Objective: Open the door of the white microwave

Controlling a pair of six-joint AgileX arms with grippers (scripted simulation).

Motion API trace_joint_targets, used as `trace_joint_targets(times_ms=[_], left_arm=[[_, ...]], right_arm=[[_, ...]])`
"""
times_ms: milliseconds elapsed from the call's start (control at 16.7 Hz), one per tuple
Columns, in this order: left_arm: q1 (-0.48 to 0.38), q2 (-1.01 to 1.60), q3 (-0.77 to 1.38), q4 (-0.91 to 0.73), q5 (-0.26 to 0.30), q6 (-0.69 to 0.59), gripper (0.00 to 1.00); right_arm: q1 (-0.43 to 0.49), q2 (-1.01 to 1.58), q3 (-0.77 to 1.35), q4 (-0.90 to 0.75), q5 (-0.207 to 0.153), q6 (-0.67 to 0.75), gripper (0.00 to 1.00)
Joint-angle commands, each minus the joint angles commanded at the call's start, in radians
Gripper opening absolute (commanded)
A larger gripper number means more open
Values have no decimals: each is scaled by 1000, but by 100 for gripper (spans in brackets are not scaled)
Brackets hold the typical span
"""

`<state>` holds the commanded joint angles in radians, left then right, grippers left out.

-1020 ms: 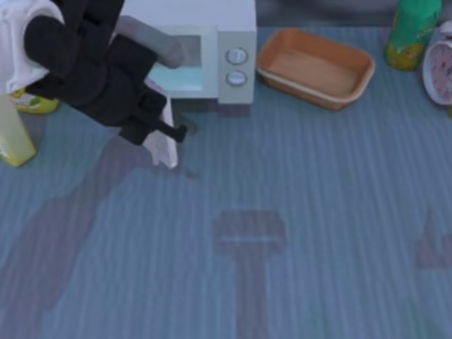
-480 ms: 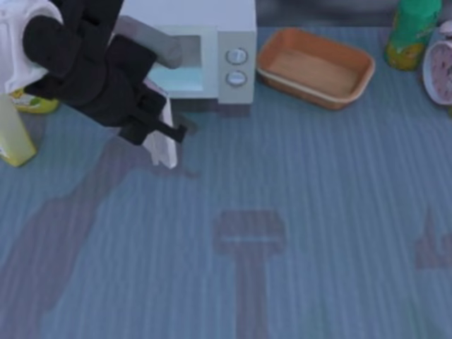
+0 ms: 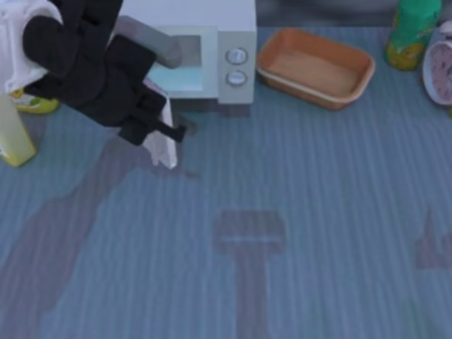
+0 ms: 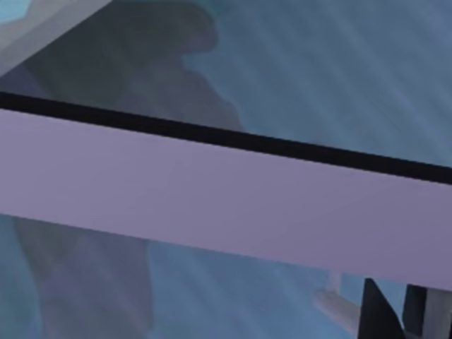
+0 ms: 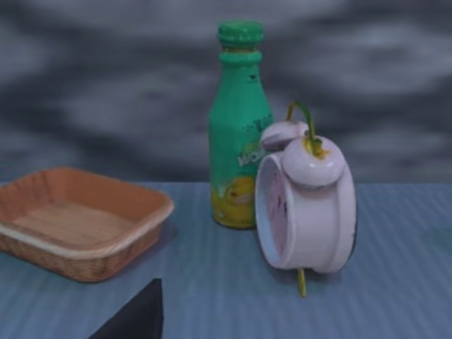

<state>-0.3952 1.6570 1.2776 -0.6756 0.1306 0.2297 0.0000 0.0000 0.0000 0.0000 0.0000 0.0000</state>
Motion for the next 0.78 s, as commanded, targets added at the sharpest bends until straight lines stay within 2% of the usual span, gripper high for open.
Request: trace_joint_targets(times_ms=[300,660,780], left_arm=[[9,-6,-8,-4,18,30,0],[68,-39,-39,-31,89,164,0],[74,-44,-43,-34,97,180,0]], right_arm=[[0,0,0,0,0,0,100],[0,0,0,0,0,0,100],[0,0,0,0,0,0,100]])
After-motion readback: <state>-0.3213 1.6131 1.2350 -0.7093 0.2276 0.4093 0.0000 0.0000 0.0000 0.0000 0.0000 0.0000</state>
